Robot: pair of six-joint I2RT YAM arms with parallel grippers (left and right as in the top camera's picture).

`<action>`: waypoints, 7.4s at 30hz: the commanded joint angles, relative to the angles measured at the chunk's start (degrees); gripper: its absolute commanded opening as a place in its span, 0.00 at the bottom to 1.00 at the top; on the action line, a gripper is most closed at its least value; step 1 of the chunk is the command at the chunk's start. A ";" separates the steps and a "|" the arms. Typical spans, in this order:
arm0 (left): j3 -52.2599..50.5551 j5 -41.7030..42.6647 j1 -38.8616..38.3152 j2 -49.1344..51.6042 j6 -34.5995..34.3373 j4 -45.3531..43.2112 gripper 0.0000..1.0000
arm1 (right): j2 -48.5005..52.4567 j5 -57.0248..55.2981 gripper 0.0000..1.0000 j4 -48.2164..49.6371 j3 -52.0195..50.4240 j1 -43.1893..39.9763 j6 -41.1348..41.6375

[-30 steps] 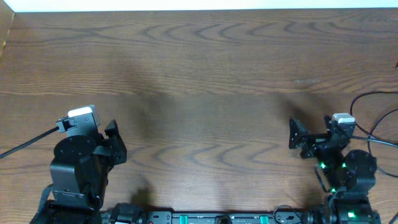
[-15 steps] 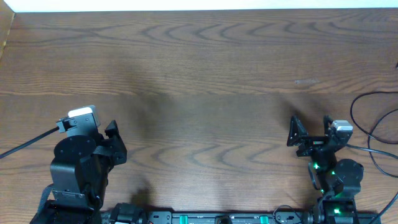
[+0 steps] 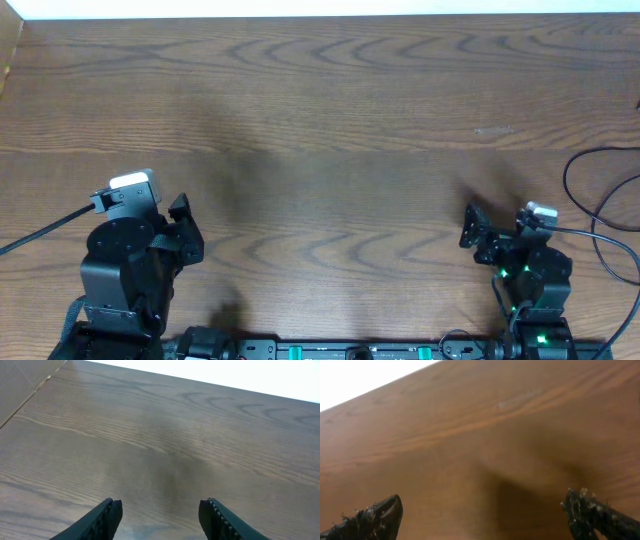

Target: Untangle cables

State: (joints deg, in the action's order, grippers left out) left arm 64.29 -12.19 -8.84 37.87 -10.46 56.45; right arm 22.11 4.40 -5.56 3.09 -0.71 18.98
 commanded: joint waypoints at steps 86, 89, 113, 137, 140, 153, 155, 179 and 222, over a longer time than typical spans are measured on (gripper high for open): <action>-26.34 2.73 0.15 -30.38 -7.69 -14.10 0.64 | -21.81 -1.07 0.99 -4.33 -0.22 2.73 0.70; -29.83 2.75 0.15 -30.38 -7.96 -16.98 0.67 | -21.81 -1.07 0.99 -4.33 -0.22 2.73 0.70; -60.04 7.56 0.15 -30.34 -4.35 -53.79 0.98 | -21.70 -1.07 0.99 -4.33 -0.22 2.73 0.70; -64.06 8.20 5.40 -33.57 2.73 -52.61 0.98 | -21.70 -1.07 0.99 -4.33 -0.22 2.73 0.70; -64.06 11.52 5.40 -35.45 2.73 -52.35 0.98 | -21.70 -1.07 0.99 -4.33 -0.22 2.73 0.70; -64.06 12.41 5.73 -37.81 2.73 -52.28 0.98 | -21.70 -1.07 0.99 -4.33 -0.22 2.73 0.70; -64.06 12.41 5.73 -37.79 2.73 -52.28 0.98 | -21.70 -1.07 0.99 -4.33 -0.22 2.73 0.70; -64.06 12.41 5.73 -37.53 2.73 -52.28 0.98 | -21.57 -4.94 0.99 -4.46 -0.22 2.62 -25.79; -64.06 12.41 5.73 -37.53 2.73 -52.30 0.98 | -21.55 -4.90 0.99 -4.46 -0.22 2.62 -29.97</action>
State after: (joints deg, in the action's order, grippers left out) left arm 1.19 0.12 -3.42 0.60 -8.71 1.67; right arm 0.69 0.16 -9.85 3.09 1.63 -10.41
